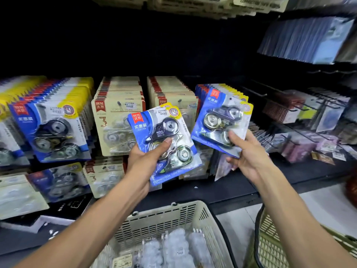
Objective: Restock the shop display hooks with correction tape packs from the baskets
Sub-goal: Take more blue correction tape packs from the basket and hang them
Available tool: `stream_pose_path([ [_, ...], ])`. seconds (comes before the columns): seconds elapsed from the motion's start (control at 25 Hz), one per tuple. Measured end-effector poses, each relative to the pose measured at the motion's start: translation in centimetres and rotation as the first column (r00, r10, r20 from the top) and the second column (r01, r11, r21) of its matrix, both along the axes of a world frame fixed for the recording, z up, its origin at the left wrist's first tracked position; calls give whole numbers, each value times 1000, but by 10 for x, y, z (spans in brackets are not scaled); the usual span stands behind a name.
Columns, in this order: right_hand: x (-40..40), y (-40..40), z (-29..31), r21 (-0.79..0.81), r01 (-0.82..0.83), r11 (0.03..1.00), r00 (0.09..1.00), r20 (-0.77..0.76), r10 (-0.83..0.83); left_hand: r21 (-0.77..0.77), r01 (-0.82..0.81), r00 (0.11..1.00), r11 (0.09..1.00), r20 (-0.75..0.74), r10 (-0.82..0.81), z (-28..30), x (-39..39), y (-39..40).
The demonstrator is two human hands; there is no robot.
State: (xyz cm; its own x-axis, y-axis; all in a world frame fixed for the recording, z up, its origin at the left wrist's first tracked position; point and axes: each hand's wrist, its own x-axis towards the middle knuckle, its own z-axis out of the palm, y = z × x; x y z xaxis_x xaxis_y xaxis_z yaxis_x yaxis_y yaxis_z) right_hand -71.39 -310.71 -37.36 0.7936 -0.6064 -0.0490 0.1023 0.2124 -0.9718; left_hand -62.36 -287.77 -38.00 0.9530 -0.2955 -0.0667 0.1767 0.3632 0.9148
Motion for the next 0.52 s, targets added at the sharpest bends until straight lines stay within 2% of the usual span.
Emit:
stream_pose_path([
  [0.16,-12,-36,-3,-48,146,988,989,-32,-148,56,-21,1000,998,-1,21,-2,1,0],
  [0.32,-10,-43,-3,43,353,935,935,26,-354,72,-22,1000,997,-8,23,-4,3,-3],
  [0.52,-9,-50,-3,11,420,907,907,9,-420,82,-25,1000,996,5,24,-6,2,-6],
])
